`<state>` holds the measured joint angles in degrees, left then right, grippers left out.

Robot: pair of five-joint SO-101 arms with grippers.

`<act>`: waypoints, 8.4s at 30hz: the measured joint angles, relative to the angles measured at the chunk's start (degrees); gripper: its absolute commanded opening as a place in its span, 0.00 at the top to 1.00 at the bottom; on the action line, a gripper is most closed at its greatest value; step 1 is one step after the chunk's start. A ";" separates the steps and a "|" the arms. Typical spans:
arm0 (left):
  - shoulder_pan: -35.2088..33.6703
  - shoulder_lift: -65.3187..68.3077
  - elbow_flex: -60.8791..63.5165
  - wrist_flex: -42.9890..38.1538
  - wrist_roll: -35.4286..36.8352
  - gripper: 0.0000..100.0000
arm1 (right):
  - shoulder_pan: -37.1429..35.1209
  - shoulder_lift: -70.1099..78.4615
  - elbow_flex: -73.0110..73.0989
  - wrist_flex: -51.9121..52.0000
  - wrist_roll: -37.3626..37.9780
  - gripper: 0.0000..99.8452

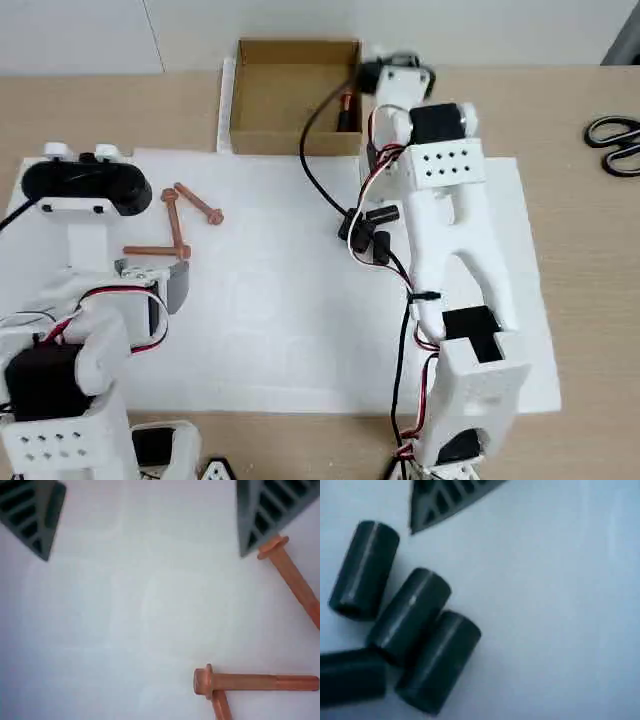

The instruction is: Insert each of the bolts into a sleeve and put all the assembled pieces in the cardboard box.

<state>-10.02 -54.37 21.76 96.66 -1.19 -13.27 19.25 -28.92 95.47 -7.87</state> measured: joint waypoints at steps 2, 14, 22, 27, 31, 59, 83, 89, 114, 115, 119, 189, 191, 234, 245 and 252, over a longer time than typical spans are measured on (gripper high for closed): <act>0.00 0.00 0.00 0.44 0.00 0.77 | -0.09 0.00 3.16 0.00 -1.41 0.82; 0.00 0.00 0.00 1.41 0.00 0.77 | 0.00 0.00 13.10 -4.13 -2.55 0.82; 0.00 0.00 0.00 1.41 0.00 0.77 | 0.00 0.00 18.29 -12.13 -2.55 0.82; 0.00 0.00 0.26 1.41 0.00 0.77 | 0.00 0.00 21.27 -16.35 -2.55 0.82; 0.00 0.00 1.23 1.41 0.00 0.77 | 0.00 0.00 24.79 -21.10 -2.55 0.82; 0.00 0.00 1.67 1.41 0.00 0.77 | 0.88 6.15 26.02 -26.73 -2.55 1.00; 0.00 0.00 1.67 1.41 0.00 0.77 | 0.53 -3.87 24.44 -11.87 10.99 0.90; 0.00 0.00 1.67 1.41 0.00 0.77 | 0.53 -1.41 24.44 -11.87 12.48 0.89; 0.00 0.00 1.67 1.41 0.00 0.77 | -1.32 2.11 24.44 -11.60 12.57 0.82; 0.00 0.00 1.67 1.41 0.00 0.77 | -1.85 2.11 24.44 -12.13 12.57 0.82; 0.00 0.00 1.67 1.41 0.00 0.77 | -2.90 2.11 24.44 -13.71 12.57 0.82; -6.42 63.38 -20.92 -13.36 -5.01 0.77 | -0.79 -9.93 20.92 0.18 18.37 0.99; -5.36 67.78 -25.85 -13.36 -2.99 0.77 | -0.62 -9.93 20.92 0.18 18.37 0.99; -4.40 117.80 -89.32 2.02 7.21 0.99 | -0.70 -9.93 22.07 0.18 18.37 0.99; -4.40 117.80 -89.93 2.46 7.21 0.99 | -0.70 -9.93 22.07 0.18 18.37 0.99; -2.29 107.96 -89.49 2.81 12.92 0.99 | -0.70 -9.93 22.07 0.18 18.37 0.99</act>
<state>-12.31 53.58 -67.74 99.47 11.74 -13.98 9.32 -6.86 95.65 10.51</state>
